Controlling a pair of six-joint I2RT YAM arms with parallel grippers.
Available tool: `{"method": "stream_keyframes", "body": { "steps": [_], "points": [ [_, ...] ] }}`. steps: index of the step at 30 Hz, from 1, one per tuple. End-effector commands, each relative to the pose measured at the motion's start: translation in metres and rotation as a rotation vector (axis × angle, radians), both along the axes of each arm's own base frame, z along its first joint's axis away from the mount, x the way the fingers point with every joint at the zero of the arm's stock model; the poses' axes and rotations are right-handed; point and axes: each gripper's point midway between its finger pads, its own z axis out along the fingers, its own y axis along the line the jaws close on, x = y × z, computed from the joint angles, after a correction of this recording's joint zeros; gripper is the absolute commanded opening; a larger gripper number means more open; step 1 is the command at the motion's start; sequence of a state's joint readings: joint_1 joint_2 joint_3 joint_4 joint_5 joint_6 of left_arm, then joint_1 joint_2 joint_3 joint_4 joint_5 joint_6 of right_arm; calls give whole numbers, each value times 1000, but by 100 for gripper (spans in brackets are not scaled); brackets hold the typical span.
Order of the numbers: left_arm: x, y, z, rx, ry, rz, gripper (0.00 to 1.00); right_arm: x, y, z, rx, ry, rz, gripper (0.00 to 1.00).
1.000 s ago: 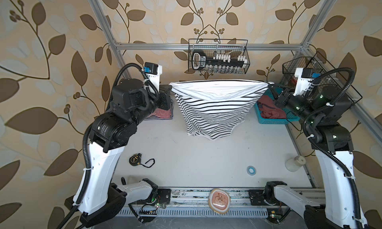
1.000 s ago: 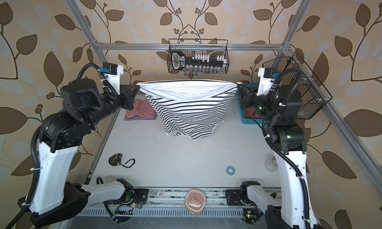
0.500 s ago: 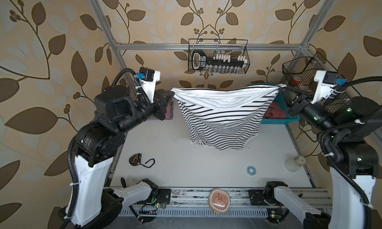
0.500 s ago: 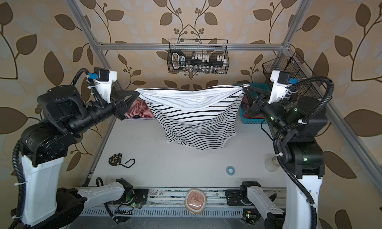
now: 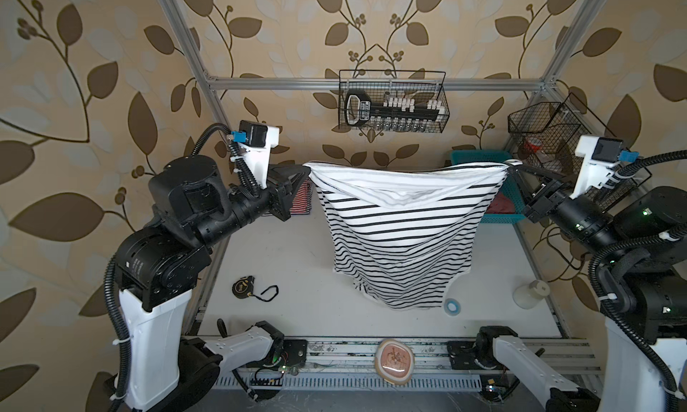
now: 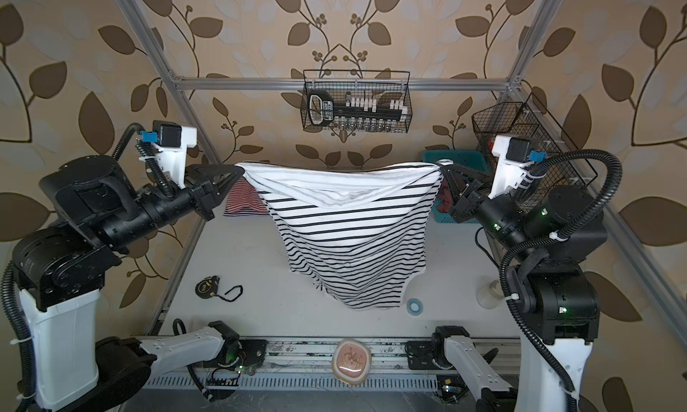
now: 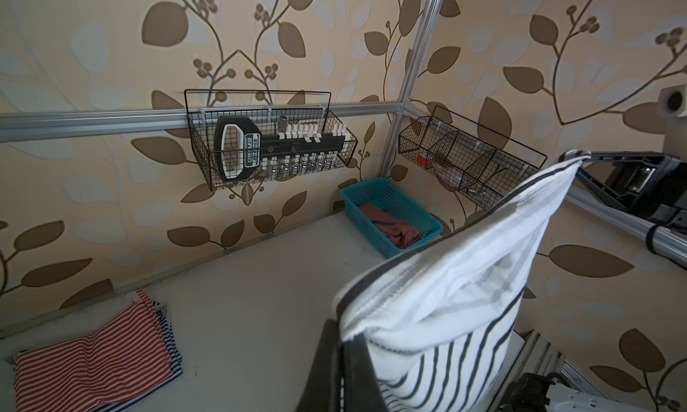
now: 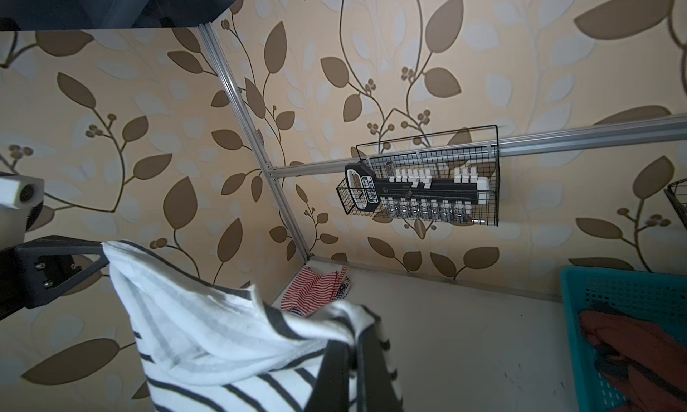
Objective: Fold and stack the tank tops
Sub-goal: 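Lift the tank top high with both grippers, shaking it out to hang, then lay the hanging tank top flat on the table, dragging it toward the robot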
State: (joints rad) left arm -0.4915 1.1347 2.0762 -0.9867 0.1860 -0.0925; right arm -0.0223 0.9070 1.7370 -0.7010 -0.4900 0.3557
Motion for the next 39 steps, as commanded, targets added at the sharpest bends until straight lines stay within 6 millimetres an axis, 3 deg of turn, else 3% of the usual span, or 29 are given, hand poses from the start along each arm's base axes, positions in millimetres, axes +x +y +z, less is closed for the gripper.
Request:
{"method": "stream_keyframes", "body": {
  "steps": [1, 9, 11, 16, 20, 25, 26, 27, 28, 30, 37, 39],
  "points": [
    [-30, 7, 21, -77, -45, -41, 0, -40, 13, 17, 5, -68, 84, 0],
    [-39, -1, 15, -112, 6, -109, 0, -74, 31, 21, 19, -93, 212, 0],
    [-41, -1, 17, -123, -7, -114, 0, -70, 31, 15, 22, -72, 213, 0],
    [-5, -5, -13, -44, 66, -31, 0, -33, 32, -17, 45, 51, 224, 0],
    [43, -5, -37, 51, 110, 97, 0, 17, 24, -54, 63, 175, 169, 0],
    [82, -7, -57, 125, 148, 183, 0, 53, 20, -84, 77, 261, 147, 0],
    [94, -10, -65, 140, 168, 192, 0, 74, 18, -101, 82, 307, 131, 0],
    [130, -16, -89, 144, 251, 201, 0, 111, 10, -137, 87, 396, 84, 0],
    [176, -19, -127, 130, 359, 210, 0, 129, 6, -154, 87, 434, 56, 0],
    [211, -17, -156, 126, 411, 236, 0, 153, 2, -182, 86, 496, 30, 0],
    [293, -34, -236, 122, 526, 209, 0, 217, 0, -272, 101, 704, 16, 0],
    [314, -37, -249, 108, 538, 202, 0, 233, 1, -296, 116, 752, 19, 0]
  ]
}}
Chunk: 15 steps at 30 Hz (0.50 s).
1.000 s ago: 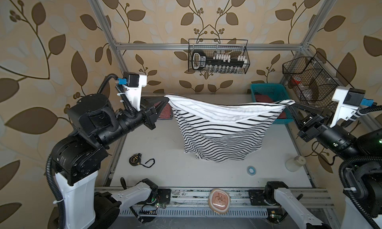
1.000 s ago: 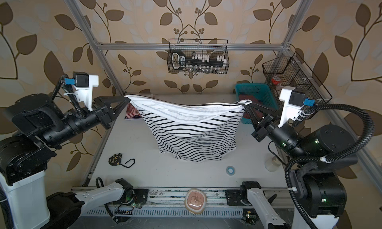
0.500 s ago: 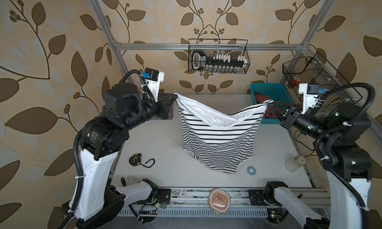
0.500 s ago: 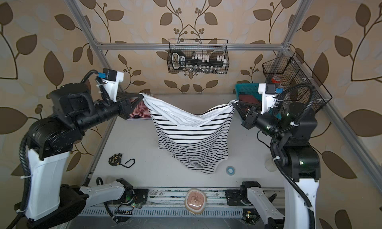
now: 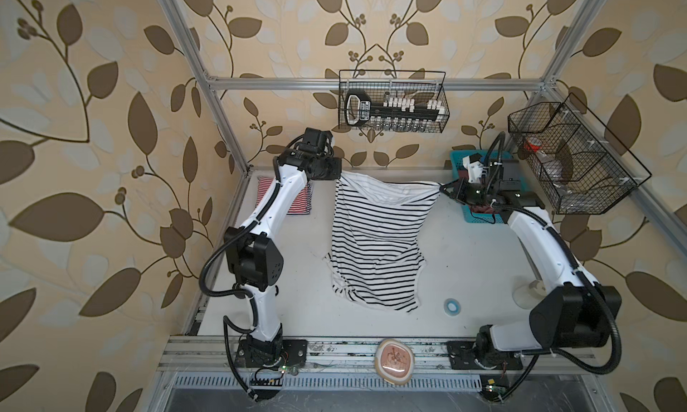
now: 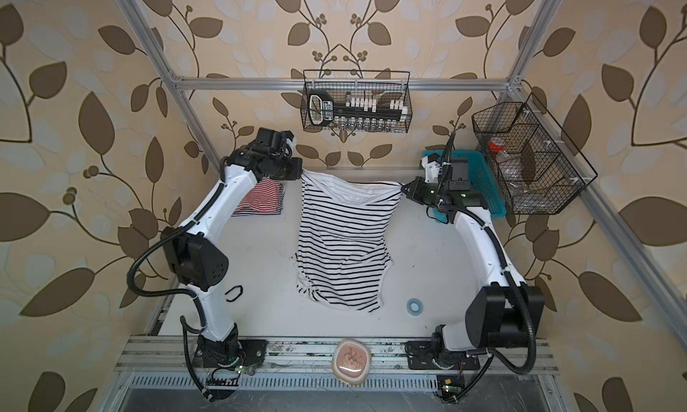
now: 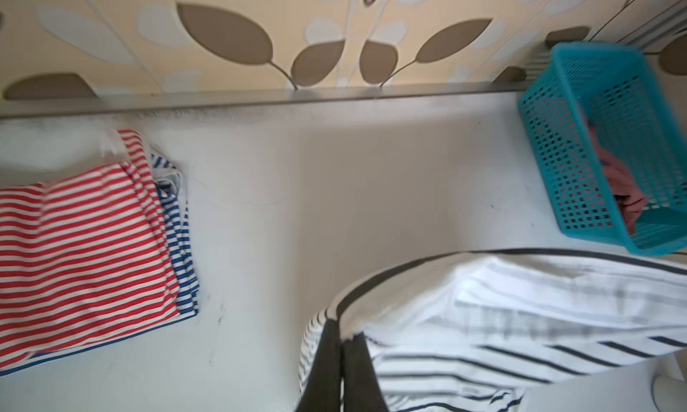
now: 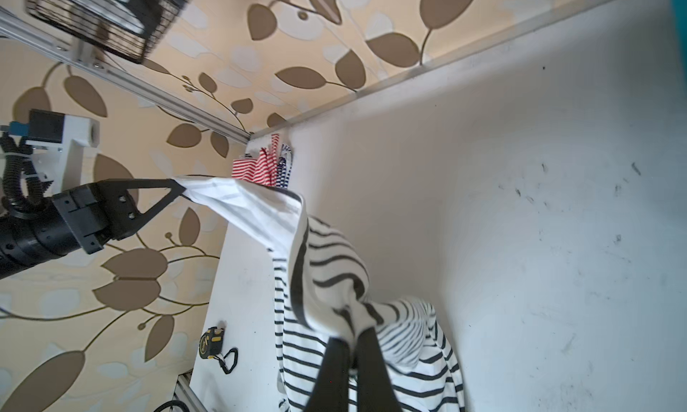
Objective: Fold and stack the tank tops
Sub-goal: 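Lay the hanging tank top flat on the table, dragging it toward the robot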
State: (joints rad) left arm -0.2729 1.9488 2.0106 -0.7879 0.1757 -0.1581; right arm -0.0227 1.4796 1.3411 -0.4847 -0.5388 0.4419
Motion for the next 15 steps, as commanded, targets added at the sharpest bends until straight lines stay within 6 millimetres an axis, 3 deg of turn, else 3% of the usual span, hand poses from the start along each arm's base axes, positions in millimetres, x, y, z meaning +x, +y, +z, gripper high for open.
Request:
{"method": "stream_keyframes", "body": {
  "steps": [1, 6, 15],
  "points": [
    [25, -11, 38, -102, -121, -29, 0, 23, -1, -8, 14, -22, -11, 0],
    [61, -16, -1, -138, -87, -33, 0, 57, 7, -43, 25, 37, -11, 0],
    [118, -35, -32, -218, -117, -43, 0, 113, -4, -110, 23, 168, -100, 0]
  ]
}}
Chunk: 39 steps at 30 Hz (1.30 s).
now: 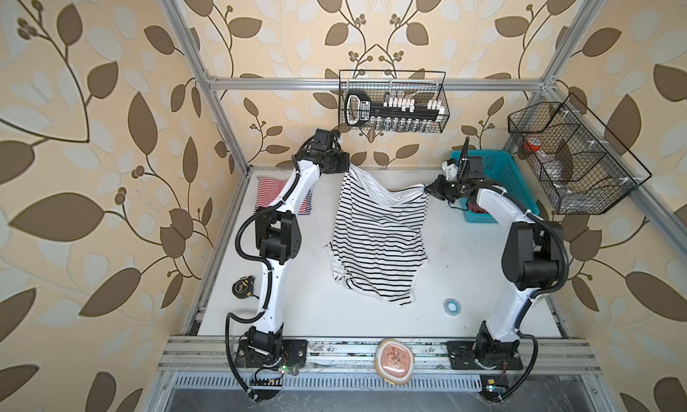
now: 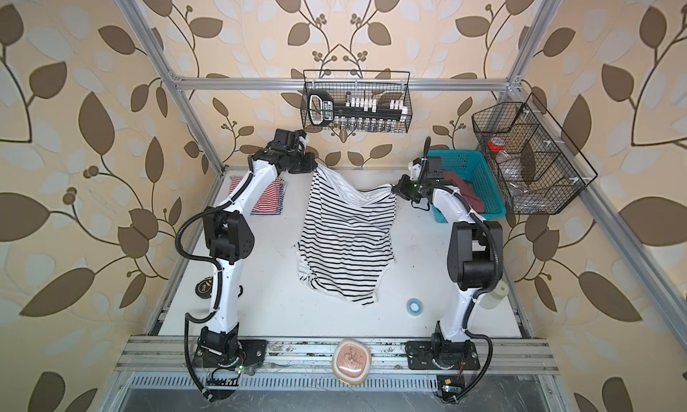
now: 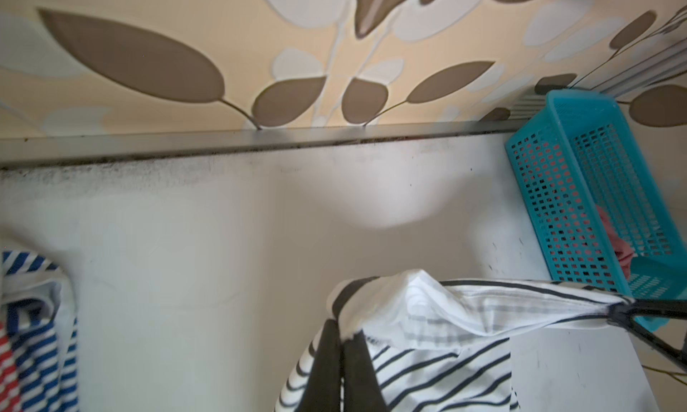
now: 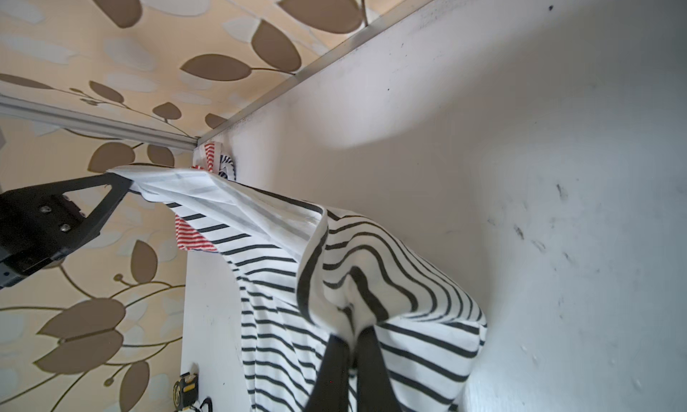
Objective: Fold and stack the tank tops
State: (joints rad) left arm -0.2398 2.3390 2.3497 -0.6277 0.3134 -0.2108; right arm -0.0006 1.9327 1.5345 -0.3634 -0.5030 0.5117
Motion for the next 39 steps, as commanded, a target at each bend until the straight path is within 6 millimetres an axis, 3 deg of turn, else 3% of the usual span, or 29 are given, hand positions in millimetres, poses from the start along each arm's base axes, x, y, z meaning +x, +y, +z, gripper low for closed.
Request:
{"method": "stream_keyframes", "body": {
  "steps": [1, 7, 11, 14, 15, 16, 18, 20, 23, 27, 29, 34, 37, 39],
  "points": [
    [23, -6, 7, -74, -54, -5, 0, 23, -9, -8, 6, 0, -66, 0],
    [56, 7, -31, -168, -30, 88, 0, 52, -18, -26, 80, 20, -153, 0],
    [78, 26, -36, -259, -43, 177, 5, 70, -24, -32, 132, 23, -203, 6],
    [90, 42, -25, -290, -90, 238, 7, 80, -31, -34, 174, 14, -251, 10],
    [93, 49, -19, -295, -111, 260, 24, 84, -32, -32, 193, 6, -263, 18],
    [96, 54, -11, -302, -135, 274, 31, 87, -35, -31, 208, -2, -278, 23],
    [100, 62, 4, -312, -175, 292, 33, 92, -36, -26, 229, -18, -290, 25],
    [98, 64, 22, -321, -210, 284, 46, 94, -35, -22, 247, -29, -287, 32],
    [87, 60, 41, -318, -214, 239, 46, 90, -27, -14, 266, -48, -256, 39],
    [44, 50, 46, -304, -110, 186, 33, 70, -18, -2, 229, -73, -202, 44],
    [10, 45, 38, -265, -45, 180, 26, 55, -8, 1, 201, -76, -151, 36],
    [-108, 6, -28, -52, 264, 103, 10, 11, 29, -28, -35, 5, 45, 3],
    [-169, -20, -71, 55, 441, 34, 0, -5, 40, -57, -152, 75, 137, 0],
    [-197, -31, -95, 70, 540, 22, 0, -12, 44, -75, -205, 120, 187, 0]
  ]
}}
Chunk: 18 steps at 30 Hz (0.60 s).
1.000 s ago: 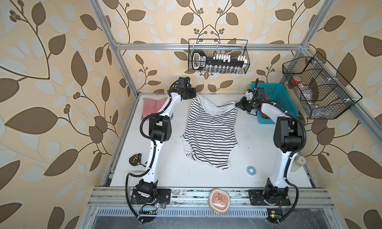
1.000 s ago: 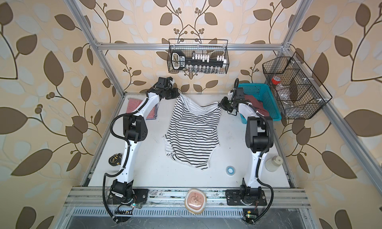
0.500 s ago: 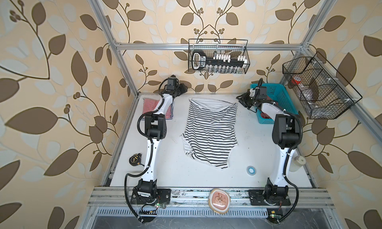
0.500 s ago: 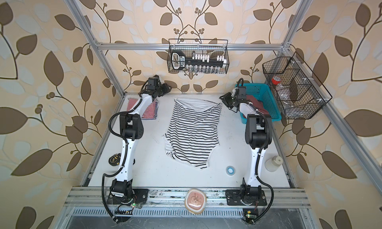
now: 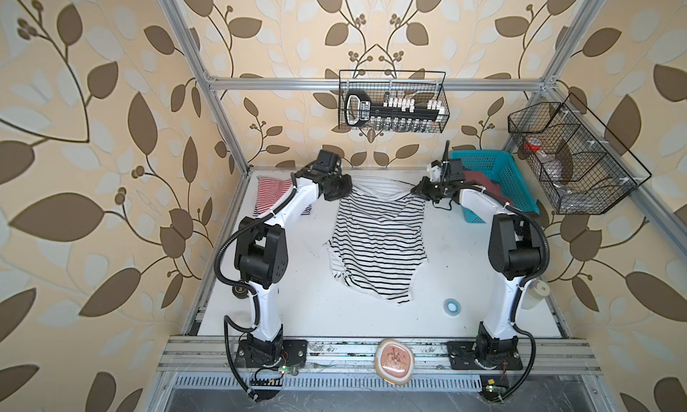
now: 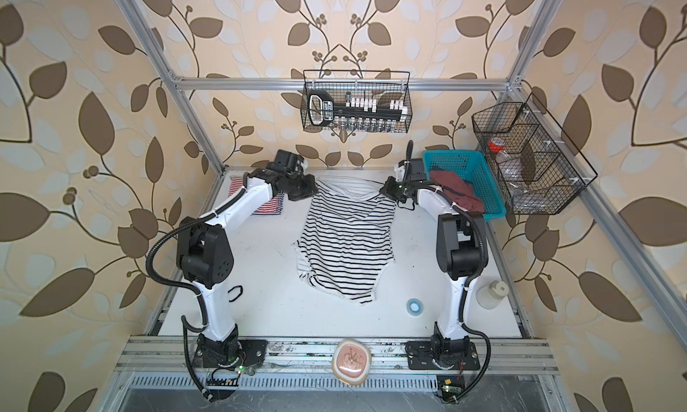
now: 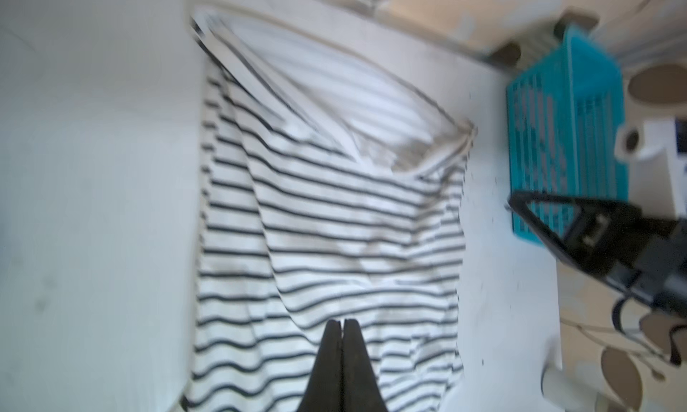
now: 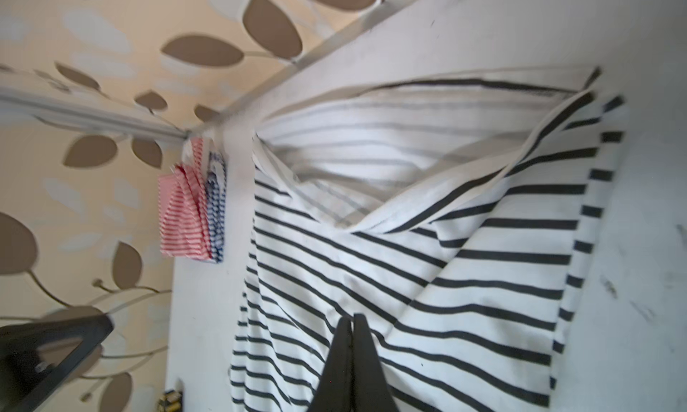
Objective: Fold and stack the tank tops
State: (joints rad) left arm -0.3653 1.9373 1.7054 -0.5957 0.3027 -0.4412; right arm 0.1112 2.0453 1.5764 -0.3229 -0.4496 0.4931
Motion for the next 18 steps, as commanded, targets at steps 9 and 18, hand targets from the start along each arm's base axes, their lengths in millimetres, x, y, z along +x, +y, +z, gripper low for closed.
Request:
{"method": "stream_keyframes", "body": {
  "steps": [9, 18],
  "points": [
    [-104, -5, -127, 151, 418, -26, 0, -21, -5, -83, -287, 173, 168, 4],
    [-128, 37, -171, 361, 573, 35, 0, -43, -10, -105, -372, 246, 230, 13]
  ]
}}
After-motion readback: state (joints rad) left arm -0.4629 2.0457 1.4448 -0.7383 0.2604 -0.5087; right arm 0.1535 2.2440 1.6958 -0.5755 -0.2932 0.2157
